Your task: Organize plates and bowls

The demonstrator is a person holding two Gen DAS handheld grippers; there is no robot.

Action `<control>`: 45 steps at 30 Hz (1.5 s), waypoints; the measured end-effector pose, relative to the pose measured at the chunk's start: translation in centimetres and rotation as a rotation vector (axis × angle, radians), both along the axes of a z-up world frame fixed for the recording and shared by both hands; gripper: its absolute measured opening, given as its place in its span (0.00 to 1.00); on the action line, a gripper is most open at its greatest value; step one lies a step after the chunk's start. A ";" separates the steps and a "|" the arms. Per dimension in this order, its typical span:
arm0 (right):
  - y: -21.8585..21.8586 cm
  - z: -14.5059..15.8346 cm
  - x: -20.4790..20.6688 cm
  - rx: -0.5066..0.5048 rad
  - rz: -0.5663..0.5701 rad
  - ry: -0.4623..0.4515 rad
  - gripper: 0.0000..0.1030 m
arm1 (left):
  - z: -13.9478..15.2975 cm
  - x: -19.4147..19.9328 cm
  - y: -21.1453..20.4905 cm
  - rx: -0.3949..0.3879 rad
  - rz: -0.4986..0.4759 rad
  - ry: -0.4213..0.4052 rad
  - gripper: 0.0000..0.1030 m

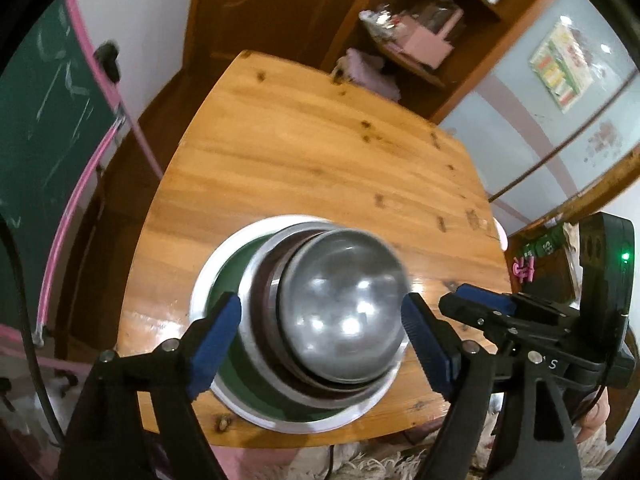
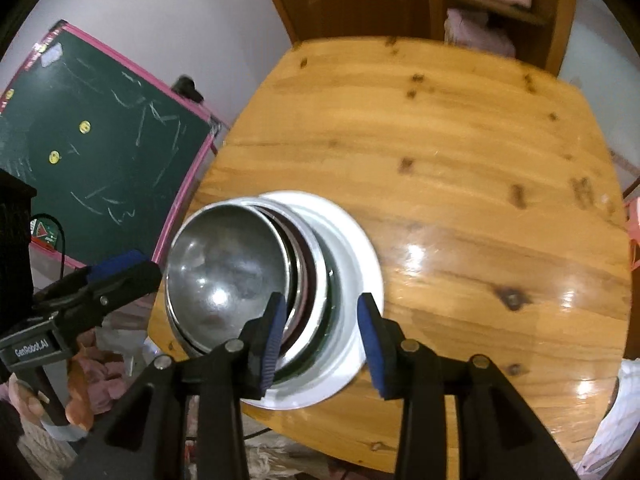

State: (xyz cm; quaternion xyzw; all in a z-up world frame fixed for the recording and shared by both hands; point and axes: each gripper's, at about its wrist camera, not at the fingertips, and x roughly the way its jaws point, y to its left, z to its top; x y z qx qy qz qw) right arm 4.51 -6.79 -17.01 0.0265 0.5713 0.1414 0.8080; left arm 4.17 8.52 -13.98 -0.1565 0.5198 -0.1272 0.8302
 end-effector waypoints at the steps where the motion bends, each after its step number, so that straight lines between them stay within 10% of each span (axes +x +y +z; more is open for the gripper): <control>1: -0.4 0.6 -0.5 -0.003 -0.006 -0.025 0.36 | 0.5 -0.2 -0.3 -0.003 -0.007 -0.014 0.82; 12: -4.7 7.6 -6.5 -0.048 -0.089 -0.251 0.37 | 7.3 -4.5 -5.1 0.031 -0.107 -0.192 0.96; 26: -5.6 14.4 -13.7 -0.122 -0.190 -0.525 0.72 | 13.7 -10.4 -10.0 0.167 -0.082 -0.367 0.99; 33: -5.7 14.3 -14.5 -0.164 -0.249 -0.565 0.72 | 13.7 -11.1 -10.5 0.306 0.056 -0.359 0.99; 45: -5.7 13.0 -13.9 -0.185 -0.270 -0.507 0.72 | 12.6 -10.6 -9.8 0.276 0.088 -0.299 0.99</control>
